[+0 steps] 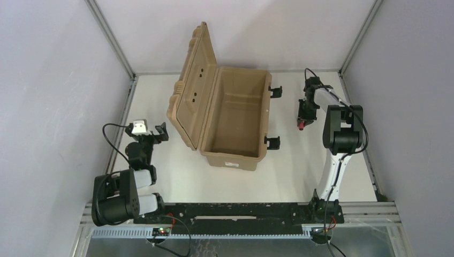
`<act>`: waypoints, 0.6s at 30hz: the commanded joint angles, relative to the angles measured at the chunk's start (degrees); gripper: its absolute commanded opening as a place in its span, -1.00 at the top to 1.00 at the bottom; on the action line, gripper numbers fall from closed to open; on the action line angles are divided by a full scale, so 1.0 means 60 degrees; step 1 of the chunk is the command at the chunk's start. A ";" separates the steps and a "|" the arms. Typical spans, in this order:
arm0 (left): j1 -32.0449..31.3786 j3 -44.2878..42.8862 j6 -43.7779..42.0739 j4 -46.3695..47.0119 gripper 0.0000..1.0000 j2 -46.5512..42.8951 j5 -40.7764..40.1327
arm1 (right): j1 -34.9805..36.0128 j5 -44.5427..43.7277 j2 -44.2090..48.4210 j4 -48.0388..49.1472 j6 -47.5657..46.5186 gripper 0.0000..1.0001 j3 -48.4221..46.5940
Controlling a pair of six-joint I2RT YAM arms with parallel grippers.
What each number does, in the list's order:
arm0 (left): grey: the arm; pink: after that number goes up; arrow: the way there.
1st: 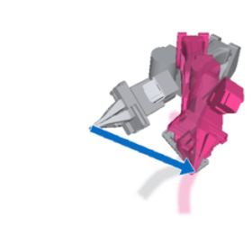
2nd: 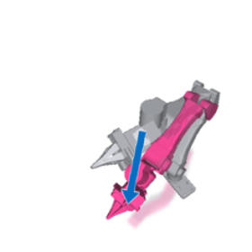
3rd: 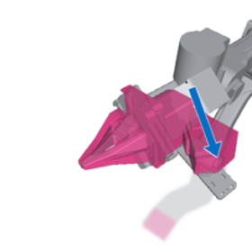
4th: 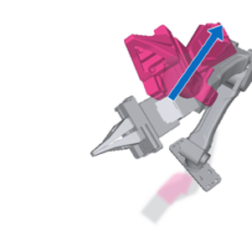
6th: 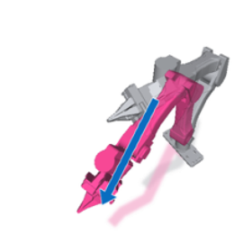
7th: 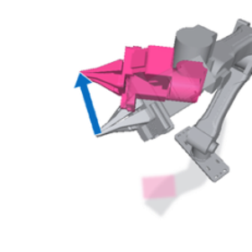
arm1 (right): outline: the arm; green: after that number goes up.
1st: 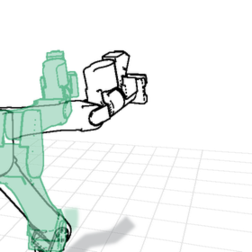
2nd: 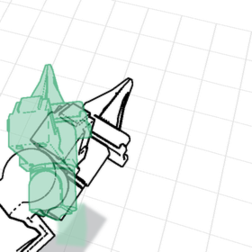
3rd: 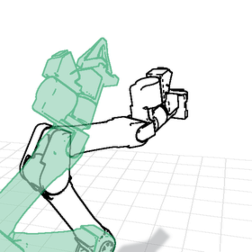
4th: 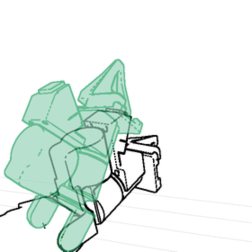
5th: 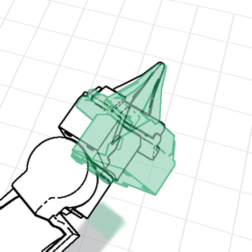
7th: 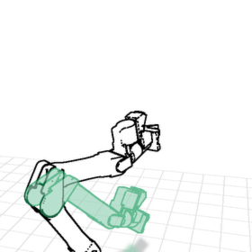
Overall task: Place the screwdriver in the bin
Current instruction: Pick up the screwdriver from the center of the board.
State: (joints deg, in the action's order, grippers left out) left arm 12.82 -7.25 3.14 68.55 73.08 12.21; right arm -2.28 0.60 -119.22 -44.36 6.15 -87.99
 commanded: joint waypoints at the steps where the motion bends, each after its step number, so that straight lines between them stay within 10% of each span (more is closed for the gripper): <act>1: 0.0034 0.0138 0.0122 0.0463 -1.00 -0.0025 0.0063 | -0.0133 0.0351 0.0005 -0.0020 -0.0074 0.76 -0.0306; 18: 0.0042 0.0150 0.0122 0.0458 -1.00 -0.0022 0.0064 | -0.1333 0.5840 0.0785 0.0551 0.1027 0.82 -0.0450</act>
State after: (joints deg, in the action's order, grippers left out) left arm 12.82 -7.25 3.14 68.55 73.08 12.21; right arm -8.71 25.23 -118.91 -43.68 8.60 -88.33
